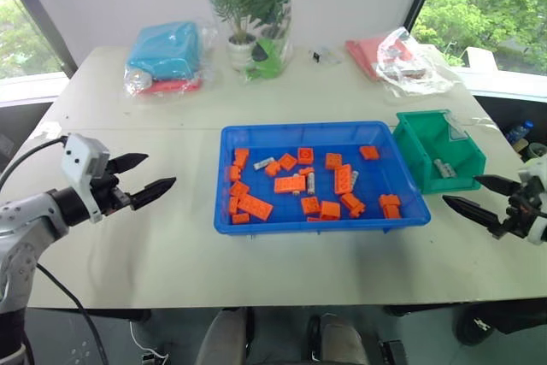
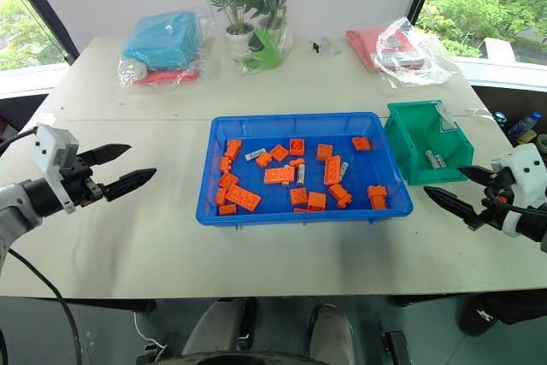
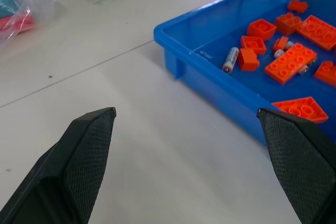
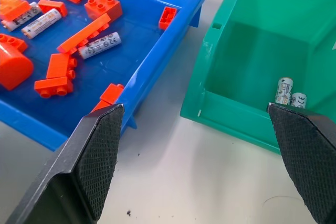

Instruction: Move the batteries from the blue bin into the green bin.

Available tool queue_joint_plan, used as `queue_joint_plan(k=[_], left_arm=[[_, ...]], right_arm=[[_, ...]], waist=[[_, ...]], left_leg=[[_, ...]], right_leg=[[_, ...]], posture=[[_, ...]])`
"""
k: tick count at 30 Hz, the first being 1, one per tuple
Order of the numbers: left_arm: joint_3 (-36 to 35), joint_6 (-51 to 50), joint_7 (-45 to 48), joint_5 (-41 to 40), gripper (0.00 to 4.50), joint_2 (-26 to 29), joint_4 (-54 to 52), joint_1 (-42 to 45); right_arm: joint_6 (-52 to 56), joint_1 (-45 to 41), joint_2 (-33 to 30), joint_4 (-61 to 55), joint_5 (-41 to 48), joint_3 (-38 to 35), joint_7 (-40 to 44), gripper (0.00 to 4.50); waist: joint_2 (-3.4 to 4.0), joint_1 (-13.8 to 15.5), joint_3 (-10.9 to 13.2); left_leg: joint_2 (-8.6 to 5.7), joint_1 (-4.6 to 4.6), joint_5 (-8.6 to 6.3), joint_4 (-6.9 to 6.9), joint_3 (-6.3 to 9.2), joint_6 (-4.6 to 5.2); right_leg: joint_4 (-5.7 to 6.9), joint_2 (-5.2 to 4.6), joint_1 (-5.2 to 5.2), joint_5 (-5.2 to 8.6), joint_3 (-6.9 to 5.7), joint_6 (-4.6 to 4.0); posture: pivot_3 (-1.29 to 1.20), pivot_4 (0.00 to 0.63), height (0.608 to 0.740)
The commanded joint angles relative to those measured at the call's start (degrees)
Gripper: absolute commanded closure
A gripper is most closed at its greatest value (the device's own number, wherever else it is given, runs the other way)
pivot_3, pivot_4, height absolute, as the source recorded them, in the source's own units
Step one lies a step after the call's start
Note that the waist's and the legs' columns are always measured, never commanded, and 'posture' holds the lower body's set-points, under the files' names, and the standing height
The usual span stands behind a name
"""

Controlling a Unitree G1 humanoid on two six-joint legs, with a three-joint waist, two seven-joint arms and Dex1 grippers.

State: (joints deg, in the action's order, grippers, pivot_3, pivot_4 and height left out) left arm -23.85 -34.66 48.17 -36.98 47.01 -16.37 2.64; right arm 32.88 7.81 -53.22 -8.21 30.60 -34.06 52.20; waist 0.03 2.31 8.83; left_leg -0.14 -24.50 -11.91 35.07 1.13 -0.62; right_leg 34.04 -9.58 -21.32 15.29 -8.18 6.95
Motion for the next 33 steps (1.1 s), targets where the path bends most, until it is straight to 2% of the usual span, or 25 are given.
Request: queue_joint_plan(k=[1, 17, 23, 27, 30, 33], left_arm=[[-0.78, 1.31, 1.31, -0.04, 0.0, 0.94, -1.5, -0.09], [-0.65, -0.16, -0.53, -1.86, 0.0, -1.38, -4.26, -0.89], [-0.45, -0.5, -0.22, -2.54, 0.0, -0.09, -5.95, -0.53], [-0.05, -2.82, 1.89, -5.41, 0.0, 1.98, -8.18, 1.11], [1.24, -4.5, 4.57, -7.37, 0.0, 4.72, -10.11, 2.93], [1.93, -4.88, 6.96, -8.13, 0.0, 6.79, -10.81, 3.81]], right_arm=[[-0.31, 0.01, 0.09, -1.09, 0.17, -1.11, -0.18, 0.04], [-0.69, -4.19, -1.11, 1.92, -0.5, 0.91, 0.1, 0.04], [-1.47, -8.65, -3.54, 2.35, -1.28, 4.85, 2.72, 0.04], [1.62, -20.44, -4.27, 0.07, 2.17, 12.17, 5.66, 0.04], [1.11, -35.74, -1.53, 0.99, -0.67, 25.12, 9.62, 0.04], [-1.22, -48.45, 4.39, 5.48, -5.83, 36.52, 12.63, 0.04]], waist=[[0.0, 0.01, 0.0], [0.0, -0.03, 0.0], [0.0, -0.03, 0.0], [0.05, -0.36, 0.07], [0.11, -1.45, 0.15], [0.04, -2.13, 0.13]], left_leg=[[0.0, 0.01, 0.0, 0.0, -0.02, 0.0], [0.02, 0.02, 0.0, 0.02, -0.04, 0.0], [0.02, 0.03, 0.0, 0.02, -0.12, 0.0], [0.07, 0.06, 0.0, 0.05, -0.12, 0.0], [0.13, 0.05, 0.0, 0.06, -0.12, 0.0], [0.17, -0.14, 0.0, 0.0, -0.07, 0.01]], right_leg=[[0.0, 0.0, 0.0, 0.0, 0.0, 0.0], [0.01, -0.03, 0.0, 0.0, 0.02, -0.01], [0.02, -0.01, -0.01, -0.01, 0.01, -0.01], [0.05, 0.02, -0.03, -0.03, 0.01, -0.03], [0.02, 0.01, -0.1, -0.06, 0.0, -0.08], [-0.01, -0.03, -0.33, -0.06, -0.02, -0.1]], posture=[[0.0, 0.15, 0.668], [0.0, 0.15, 0.668], [0.0, 0.15, 0.668], [0.0, 0.15, 0.668], [0.0, 0.15, 0.668], [0.0, 0.15, 0.668]])
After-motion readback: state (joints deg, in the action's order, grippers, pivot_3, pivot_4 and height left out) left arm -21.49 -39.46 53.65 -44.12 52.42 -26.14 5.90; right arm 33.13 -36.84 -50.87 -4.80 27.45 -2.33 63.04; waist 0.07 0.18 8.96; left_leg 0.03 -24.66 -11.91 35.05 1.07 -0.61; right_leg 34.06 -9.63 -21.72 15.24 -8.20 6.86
